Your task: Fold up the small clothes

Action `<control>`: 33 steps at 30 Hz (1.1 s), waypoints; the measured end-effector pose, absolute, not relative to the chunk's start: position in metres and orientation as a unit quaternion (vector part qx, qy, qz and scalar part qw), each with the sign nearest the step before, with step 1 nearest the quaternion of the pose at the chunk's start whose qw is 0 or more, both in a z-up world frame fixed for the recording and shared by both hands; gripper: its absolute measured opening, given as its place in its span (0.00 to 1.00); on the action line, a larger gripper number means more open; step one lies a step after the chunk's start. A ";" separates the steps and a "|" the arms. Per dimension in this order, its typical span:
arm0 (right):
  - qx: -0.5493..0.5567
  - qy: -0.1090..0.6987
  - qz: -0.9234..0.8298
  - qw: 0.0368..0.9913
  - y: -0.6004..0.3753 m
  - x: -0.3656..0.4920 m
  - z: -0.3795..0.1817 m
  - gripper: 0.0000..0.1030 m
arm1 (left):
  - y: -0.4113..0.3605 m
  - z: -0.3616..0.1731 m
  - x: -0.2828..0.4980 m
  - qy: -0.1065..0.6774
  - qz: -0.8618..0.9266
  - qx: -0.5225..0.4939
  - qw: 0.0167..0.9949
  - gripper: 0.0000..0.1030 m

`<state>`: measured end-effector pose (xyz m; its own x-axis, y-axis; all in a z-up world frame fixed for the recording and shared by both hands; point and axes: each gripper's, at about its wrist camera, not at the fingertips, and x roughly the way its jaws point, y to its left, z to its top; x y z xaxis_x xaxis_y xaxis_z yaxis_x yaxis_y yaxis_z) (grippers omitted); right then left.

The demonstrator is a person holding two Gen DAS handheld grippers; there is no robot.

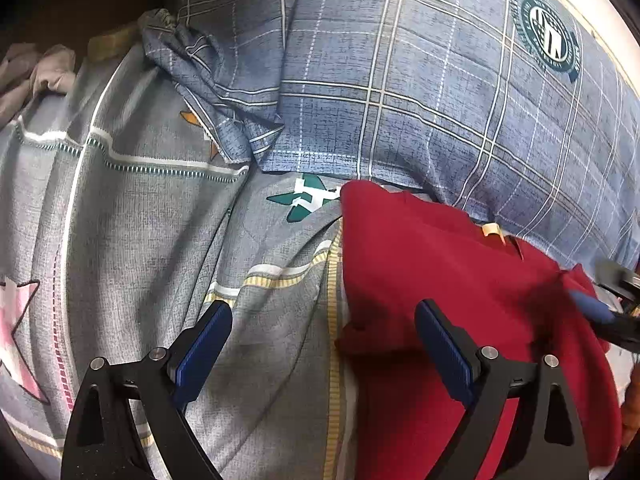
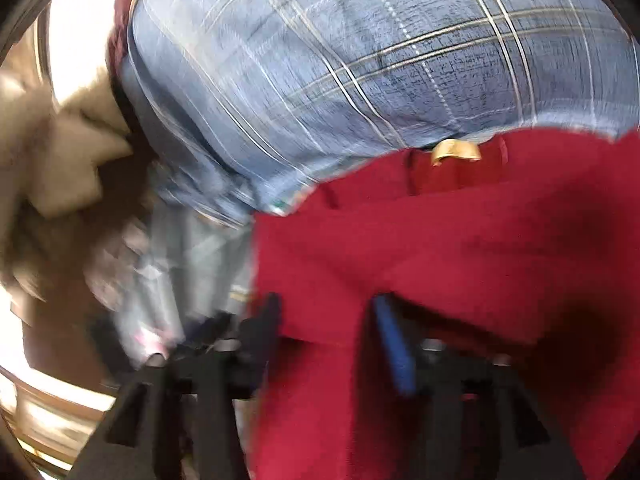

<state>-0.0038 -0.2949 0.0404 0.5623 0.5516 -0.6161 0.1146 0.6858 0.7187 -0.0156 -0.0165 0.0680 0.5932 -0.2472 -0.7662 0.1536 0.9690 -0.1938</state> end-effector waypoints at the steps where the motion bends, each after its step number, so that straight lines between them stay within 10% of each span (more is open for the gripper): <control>1: 0.375 0.435 0.143 0.806 -0.297 -0.010 0.047 0.63 | -0.016 0.069 -0.015 0.435 -0.114 -0.056 0.891 0.90; 28: 0.275 0.448 0.070 0.848 -0.300 -0.114 0.049 0.68 | -0.040 0.058 -0.066 0.484 -0.324 -0.015 0.813 0.90; 33: 0.324 0.436 0.048 0.838 -0.339 -0.145 0.049 0.68 | -0.066 0.042 -0.080 0.495 -0.350 0.042 0.794 0.65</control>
